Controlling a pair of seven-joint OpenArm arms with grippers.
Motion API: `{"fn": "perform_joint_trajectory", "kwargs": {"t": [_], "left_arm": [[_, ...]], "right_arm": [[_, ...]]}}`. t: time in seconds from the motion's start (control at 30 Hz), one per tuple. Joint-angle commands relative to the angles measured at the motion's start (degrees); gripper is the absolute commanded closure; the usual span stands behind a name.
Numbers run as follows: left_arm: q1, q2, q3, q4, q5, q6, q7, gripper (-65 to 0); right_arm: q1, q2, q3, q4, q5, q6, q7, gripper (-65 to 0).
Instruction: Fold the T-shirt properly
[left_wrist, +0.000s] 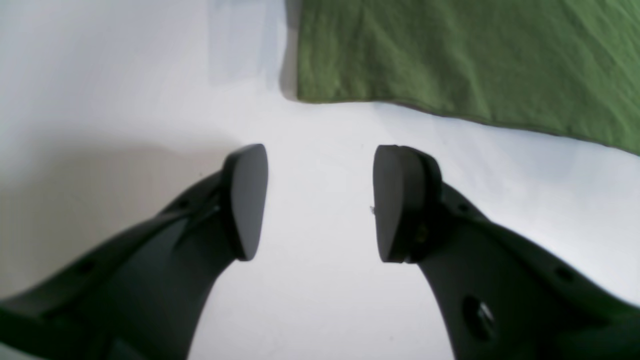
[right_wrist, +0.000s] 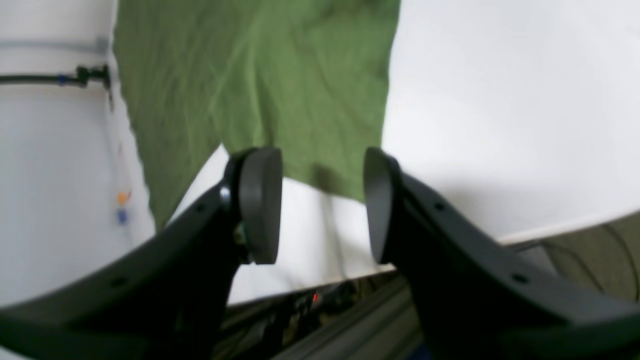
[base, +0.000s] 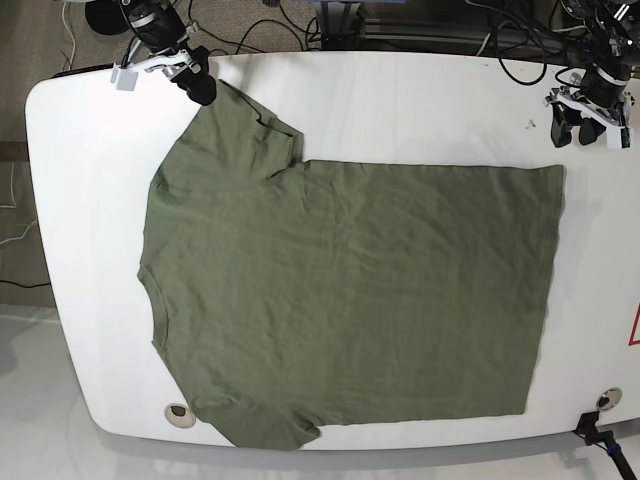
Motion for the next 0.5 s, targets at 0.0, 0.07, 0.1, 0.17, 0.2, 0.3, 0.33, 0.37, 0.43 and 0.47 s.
{"fn": "perform_joint_trajectory", "kwargs": {"t": [0.0, 0.07, 0.1, 0.17, 0.2, 0.3, 0.33, 0.37, 0.43, 0.47], "left_arm": [[-1.03, -0.89, -0.19, 1.04, -1.25, -0.21, -1.24, -32.1], [-1.29, -0.97, -0.19, 1.04, -1.25, -0.21, -1.24, -32.1], [-1.29, -0.97, -0.19, 1.04, -1.25, -0.21, -1.24, -32.1], [-1.91, -0.97, -0.19, 1.04, -1.25, -0.21, -1.24, -32.1], [-2.17, -0.97, -0.19, 1.04, -1.25, -0.21, -1.24, -32.1], [-2.35, -1.06, -0.19, 1.04, -1.25, -0.21, -1.24, -32.1], [-2.35, -1.15, -0.19, 1.04, -1.25, -0.21, -1.24, -32.1], [-2.35, -1.15, -0.19, 1.04, -1.25, -0.21, -1.24, -32.1], [-2.44, -1.24, -0.19, 1.04, -1.25, -0.21, -1.24, -32.1], [-2.44, -1.24, -0.10, 1.04, -1.25, -0.21, -1.24, -32.1]], "right_arm": [[0.10, 0.30, 0.42, -0.02, 0.87, 1.00, -1.19, -26.3], [0.27, 0.21, 0.42, -0.20, 0.87, 1.00, -2.24, -26.3], [0.27, 0.21, 0.24, -0.20, 0.87, 1.00, -2.33, -26.3], [0.27, 0.12, 0.16, -0.29, 1.22, 1.00, -2.42, -26.3], [0.27, 0.12, 0.07, -0.73, 1.66, 1.00, -2.42, -26.3], [0.89, 0.12, -0.02, -3.36, 2.19, 1.00, -2.42, -26.3], [1.06, 0.12, -0.02, -4.33, 2.19, 1.00, -2.42, -26.3], [1.24, 0.21, -0.02, -5.30, 2.19, 1.09, -2.50, -26.3], [1.50, 0.21, 0.07, -6.53, 2.19, 1.53, -3.38, -26.3], [1.59, 0.30, 0.07, -6.88, 2.19, 2.14, -3.47, -26.3]]}}
